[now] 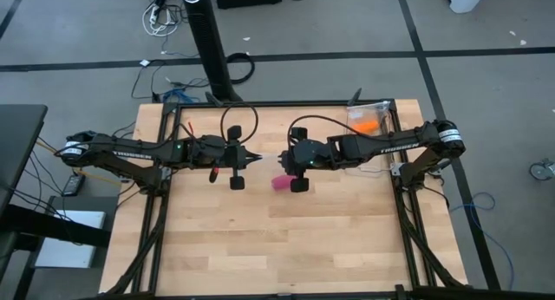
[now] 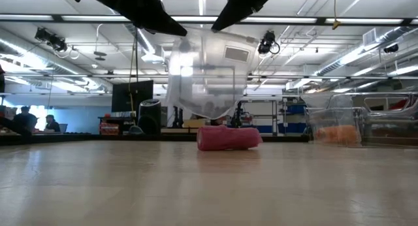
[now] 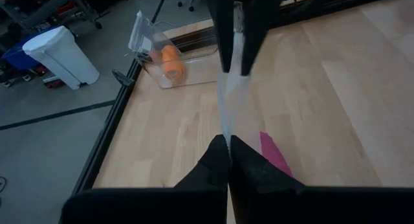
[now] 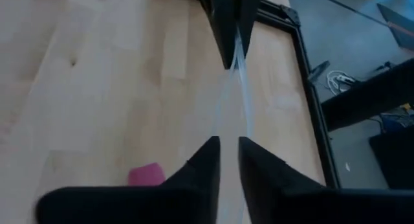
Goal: Roll bandage
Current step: Open the transparent zip bag
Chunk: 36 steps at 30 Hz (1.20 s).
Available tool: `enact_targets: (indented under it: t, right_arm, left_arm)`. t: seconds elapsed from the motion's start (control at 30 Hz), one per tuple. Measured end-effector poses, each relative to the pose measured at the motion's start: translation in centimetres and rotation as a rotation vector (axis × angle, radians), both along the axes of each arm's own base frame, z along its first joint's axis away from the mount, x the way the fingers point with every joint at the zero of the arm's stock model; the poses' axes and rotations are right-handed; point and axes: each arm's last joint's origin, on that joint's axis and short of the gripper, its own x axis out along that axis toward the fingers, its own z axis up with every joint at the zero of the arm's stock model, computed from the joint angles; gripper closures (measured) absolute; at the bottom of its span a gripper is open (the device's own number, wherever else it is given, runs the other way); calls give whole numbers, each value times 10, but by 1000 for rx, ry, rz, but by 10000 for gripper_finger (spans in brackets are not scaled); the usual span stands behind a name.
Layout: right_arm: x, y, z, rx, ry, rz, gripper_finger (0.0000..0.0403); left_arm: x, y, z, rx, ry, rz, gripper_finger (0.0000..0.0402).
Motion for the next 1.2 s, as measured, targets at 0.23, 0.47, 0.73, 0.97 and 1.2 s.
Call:
enact_targets:
  t: [0.23, 0.47, 0.73, 0.97, 1.2]
  right_arm:
    - [-1, -5, -2, 118, 16, 28, 289]
    - [1, -22, -2, 157, 9, 18, 306]
    - [3, -31, 0, 119, -12, 57, 383]
    - [3, -29, 0, 151, -10, 110, 398]
    - [8, -29, 6, 96, -80, 141, 373]
  left_arm:
    - [0, 0, 0, -1, 0, 0, 399]
    - [1, 0, 1, -4, -13, -8, 399]
    - [2, 0, 4, -11, -48, -4, 399]
    - [3, 0, 9, -72, -117, 18, 399]
    - [9, 0, 10, -102, -169, 26, 399]
